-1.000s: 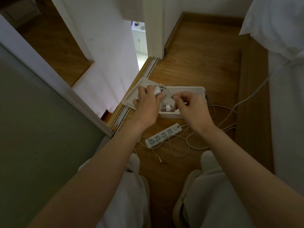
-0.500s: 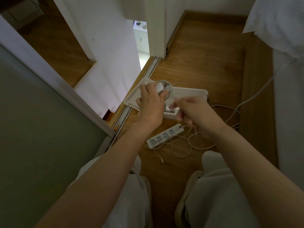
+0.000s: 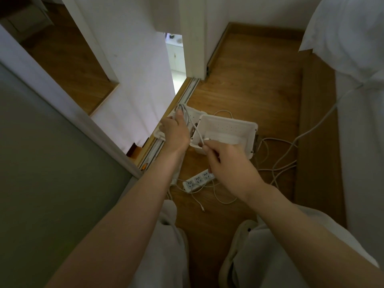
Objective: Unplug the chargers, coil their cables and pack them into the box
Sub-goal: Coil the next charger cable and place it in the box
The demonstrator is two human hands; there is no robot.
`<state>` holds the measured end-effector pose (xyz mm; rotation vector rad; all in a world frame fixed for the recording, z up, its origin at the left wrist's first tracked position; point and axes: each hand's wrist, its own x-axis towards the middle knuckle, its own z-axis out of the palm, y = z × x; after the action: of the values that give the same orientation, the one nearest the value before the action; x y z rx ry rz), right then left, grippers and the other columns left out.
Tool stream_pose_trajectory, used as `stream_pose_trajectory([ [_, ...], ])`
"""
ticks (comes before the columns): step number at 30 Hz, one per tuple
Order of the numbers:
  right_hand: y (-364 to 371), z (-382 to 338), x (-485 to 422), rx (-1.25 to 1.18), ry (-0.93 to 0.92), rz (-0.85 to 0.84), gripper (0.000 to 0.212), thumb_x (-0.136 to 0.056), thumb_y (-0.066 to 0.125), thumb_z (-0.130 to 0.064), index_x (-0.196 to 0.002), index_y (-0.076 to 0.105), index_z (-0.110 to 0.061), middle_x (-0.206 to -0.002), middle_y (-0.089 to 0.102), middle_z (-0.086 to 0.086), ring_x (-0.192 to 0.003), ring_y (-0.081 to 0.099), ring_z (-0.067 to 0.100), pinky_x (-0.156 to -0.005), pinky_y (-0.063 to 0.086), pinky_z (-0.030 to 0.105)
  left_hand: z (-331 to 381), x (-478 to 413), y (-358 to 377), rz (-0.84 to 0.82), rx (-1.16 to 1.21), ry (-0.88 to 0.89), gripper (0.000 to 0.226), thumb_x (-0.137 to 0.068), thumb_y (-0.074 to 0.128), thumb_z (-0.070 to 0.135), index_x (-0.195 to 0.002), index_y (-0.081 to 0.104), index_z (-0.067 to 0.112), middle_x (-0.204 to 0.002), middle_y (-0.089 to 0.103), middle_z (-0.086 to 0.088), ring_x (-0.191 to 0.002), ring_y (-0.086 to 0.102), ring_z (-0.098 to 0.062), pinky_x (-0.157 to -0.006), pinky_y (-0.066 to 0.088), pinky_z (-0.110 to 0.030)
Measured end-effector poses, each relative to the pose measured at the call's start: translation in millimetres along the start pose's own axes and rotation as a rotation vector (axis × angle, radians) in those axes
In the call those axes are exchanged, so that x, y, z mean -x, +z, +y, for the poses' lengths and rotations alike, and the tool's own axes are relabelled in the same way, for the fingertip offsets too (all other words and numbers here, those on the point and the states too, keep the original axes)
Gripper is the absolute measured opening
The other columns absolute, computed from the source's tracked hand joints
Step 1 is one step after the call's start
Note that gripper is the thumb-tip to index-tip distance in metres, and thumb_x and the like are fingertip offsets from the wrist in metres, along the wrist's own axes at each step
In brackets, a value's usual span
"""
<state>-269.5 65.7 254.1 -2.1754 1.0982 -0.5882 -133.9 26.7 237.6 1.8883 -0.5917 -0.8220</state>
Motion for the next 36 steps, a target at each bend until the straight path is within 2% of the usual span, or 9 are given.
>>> stream_pose_trajectory([
  [3,6,-6,2,0.0,-0.086,-0.012,0.024,-0.1,0.04,-0.02,-0.095,0.063,-0.011,-0.064,0.061,0.003,-0.055,0.057,0.012,-0.057,0.05,0.031,1,3,1,-0.064,0.105,-0.028,0.033,-0.101,0.029,0.043,-0.112,0.039,0.013,-0.12,0.051,-0.013,-0.105,0.055,-0.022,-0.085,0.051,-0.033],
  [7,10,0,-1,-0.138,0.001,-0.161,0.022,-0.1,0.038,-0.021,-0.101,0.06,-0.019,-0.063,0.06,-0.003,-0.049,0.055,0.002,-0.052,0.047,0.018,17,10,-9,-0.201,0.409,-0.218,0.046,-0.101,0.026,0.046,-0.091,0.055,0.012,-0.082,0.06,-0.007,-0.072,0.059,-0.017,-0.068,0.052,-0.032],
  [10,13,15,-5,0.003,0.063,-0.222,0.028,-0.1,0.038,-0.028,-0.095,0.062,-0.015,-0.062,0.054,-0.006,-0.058,0.056,0.013,-0.059,0.047,0.031,20,8,-19,-0.38,0.699,-0.341,0.045,-0.101,0.028,0.045,-0.095,0.057,0.012,-0.089,0.061,-0.012,-0.079,0.058,-0.023,-0.077,0.05,-0.042],
  [13,11,29,-12,0.044,0.111,-0.185,0.031,-0.1,0.037,-0.031,-0.091,0.063,-0.017,-0.06,0.05,-0.008,-0.052,0.047,0.008,-0.051,0.034,0.023,18,5,-26,-0.452,0.728,-0.375,0.044,-0.101,0.026,0.045,-0.109,0.054,0.013,-0.096,0.061,-0.013,-0.084,0.058,-0.025,-0.067,0.047,-0.04],
  [17,5,41,-18,0.103,0.181,-0.242,0.041,-0.098,0.036,-0.041,-0.079,0.063,-0.017,-0.06,0.053,-0.004,-0.047,0.044,0.008,-0.048,0.032,0.021,18,5,-33,-0.548,0.684,-0.367,0.043,-0.099,0.029,0.044,-0.111,0.057,0.013,-0.107,0.061,-0.015,-0.09,0.057,-0.026,-0.073,0.048,-0.041],
  [23,1,59,-18,0.201,0.279,-0.382,0.05,-0.092,0.042,-0.053,-0.072,0.063,-0.012,-0.062,0.055,0.0,-0.053,0.049,0.012,-0.053,0.039,0.022,11,2,-42,-0.716,0.409,-0.197,0.05,-0.1,0.028,0.044,-0.128,0.052,0.01,-0.1,0.063,-0.01,-0.081,0.063,-0.021,-0.073,0.053,-0.039],
  [28,-23,72,-19,0.225,0.315,-0.375,0.034,-0.09,0.05,-0.047,-0.084,0.062,-0.016,-0.071,0.057,-0.005,-0.062,0.053,0.009,-0.052,0.035,0.018,3,10,-50,-0.893,-0.331,0.09,0.052,-0.099,0.021,0.05,-0.113,0.061,0.02,-0.096,0.065,-0.004,-0.084,0.065,-0.018,-0.071,0.053,-0.026],
  [33,-36,62,-18,0.484,0.154,-0.019,0.034,-0.083,0.056,-0.056,-0.083,0.066,-0.024,-0.073,0.057,-0.009,-0.065,0.055,0.01,-0.048,0.034,0.021,-6,8,-34,-0.863,-0.684,0.274,0.055,-0.097,0.024,0.054,-0.12,0.054,0.015,-0.093,0.062,-0.003,-0.084,0.063,-0.019,-0.079,0.051,-0.031],
  [36,-50,54,-16,0.512,0.097,0.176,0.036,-0.08,0.059,-0.057,-0.086,0.072,-0.024,-0.077,0.067,-0.007,-0.067,0.06,0.012,-0.053,0.046,0.025,-7,7,-24,-0.769,-0.686,0.389,0.045,-0.097,0.026,0.051,-0.11,0.052,0.017,-0.089,0.058,-0.001,-0.079,0.058,-0.017,-0.069,0.048,-0.027],
])
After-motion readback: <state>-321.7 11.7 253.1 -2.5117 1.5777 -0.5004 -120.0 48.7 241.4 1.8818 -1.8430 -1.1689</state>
